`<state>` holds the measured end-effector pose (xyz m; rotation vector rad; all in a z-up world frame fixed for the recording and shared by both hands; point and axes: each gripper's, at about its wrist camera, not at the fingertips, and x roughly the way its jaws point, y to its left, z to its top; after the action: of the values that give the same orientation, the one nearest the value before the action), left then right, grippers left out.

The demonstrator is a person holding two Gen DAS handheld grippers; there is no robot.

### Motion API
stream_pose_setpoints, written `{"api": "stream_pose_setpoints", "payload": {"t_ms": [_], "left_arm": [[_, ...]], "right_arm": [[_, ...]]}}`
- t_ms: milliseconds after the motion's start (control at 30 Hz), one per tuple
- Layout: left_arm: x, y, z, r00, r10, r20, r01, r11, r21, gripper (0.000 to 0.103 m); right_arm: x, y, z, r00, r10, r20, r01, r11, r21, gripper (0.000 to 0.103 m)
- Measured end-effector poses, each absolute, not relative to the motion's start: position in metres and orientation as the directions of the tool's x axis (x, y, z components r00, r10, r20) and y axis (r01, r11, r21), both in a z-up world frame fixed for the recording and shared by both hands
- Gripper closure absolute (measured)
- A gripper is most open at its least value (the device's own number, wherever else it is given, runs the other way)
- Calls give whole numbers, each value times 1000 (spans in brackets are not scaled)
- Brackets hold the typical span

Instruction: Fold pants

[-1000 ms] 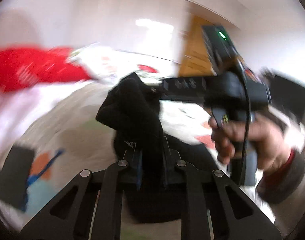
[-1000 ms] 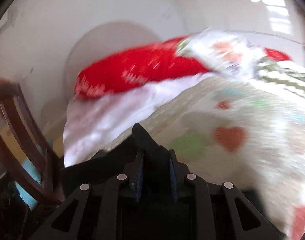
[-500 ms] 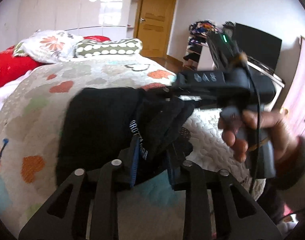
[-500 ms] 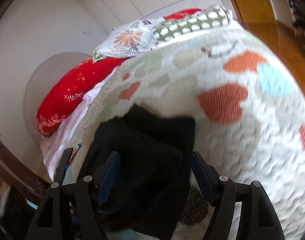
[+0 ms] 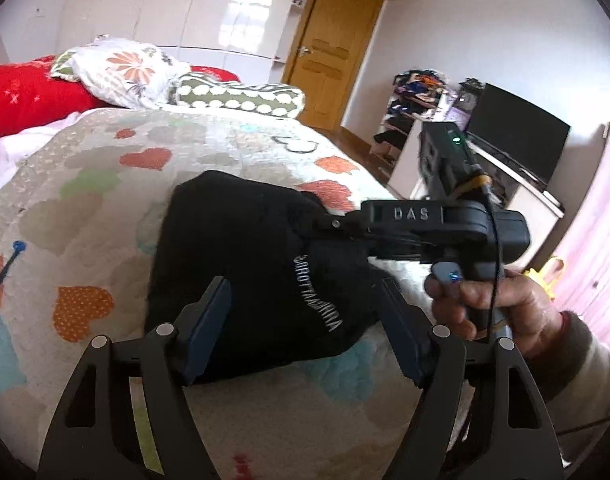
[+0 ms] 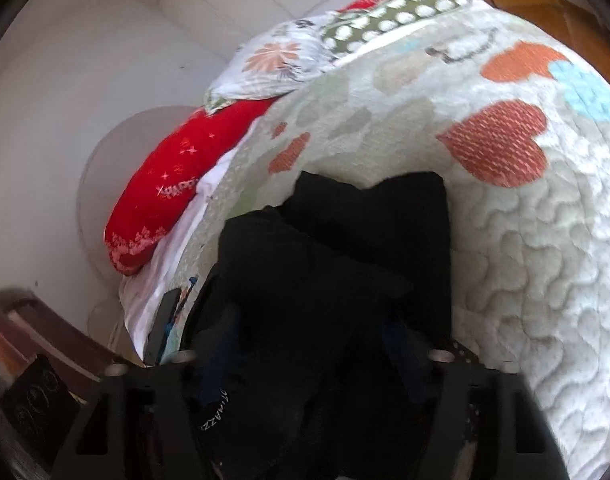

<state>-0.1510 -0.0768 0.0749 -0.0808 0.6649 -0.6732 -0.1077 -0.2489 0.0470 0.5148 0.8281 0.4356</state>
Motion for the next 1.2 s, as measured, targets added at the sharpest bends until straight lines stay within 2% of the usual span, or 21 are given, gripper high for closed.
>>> {"api": "stream_pose_setpoints", "payload": {"t_ms": [67,100,167,267,333,433,500,567,600,667,800,933,1033,1200], "left_arm": [[-151,-74,75,587,-599,-545,540,791,-288,28],[-148,-73,76,587,-602,-541,535,790,-298,28],[-143,-72,79,598,-598,-534,525,796,-302,28],[-139,-67,82,621,-582,-525,500,810,-306,28],[-135,-61,78,631,-567,-529,474,822,-315,28],[-125,-53,72,635,-530,-562,425,847,-319,28],[-120,-52,71,631,-512,-583,405,858,-316,28],[-114,-54,73,630,-500,-593,400,865,-304,28],[-110,-57,75,636,-493,-594,400,869,-292,28],[-100,-65,79,645,-467,-605,385,883,-271,28],[-73,-82,80,664,-361,-654,310,930,-199,28],[-42,-95,60,609,-266,-747,249,959,-139,28],[-28,-97,49,577,-261,-774,242,960,-144,27],[-24,-100,40,589,-244,-770,236,964,-126,23]], "right_arm": [[-108,-239,63,648,500,-575,-209,842,498,71],[-109,-236,73,675,473,-567,-230,865,446,73],[-109,-229,101,746,385,-543,-251,918,305,90],[-107,-224,112,782,223,-583,-192,975,115,90],[-104,-228,99,763,195,-616,-178,980,89,90],[-94,-244,66,705,213,-677,-144,977,158,89],[-99,-261,63,696,249,-673,-113,964,240,85],[-112,-272,75,727,225,-649,-74,965,251,66],[-120,-277,85,755,186,-629,-46,972,232,64],[-130,-281,102,789,198,-581,-65,968,242,64],[-123,-261,114,760,361,-541,-207,923,325,64],[-94,-233,93,717,314,-623,-199,948,249,66],[-72,-237,62,655,307,-690,-155,949,274,66],[-64,-242,50,663,314,-680,-149,945,291,67]]}}
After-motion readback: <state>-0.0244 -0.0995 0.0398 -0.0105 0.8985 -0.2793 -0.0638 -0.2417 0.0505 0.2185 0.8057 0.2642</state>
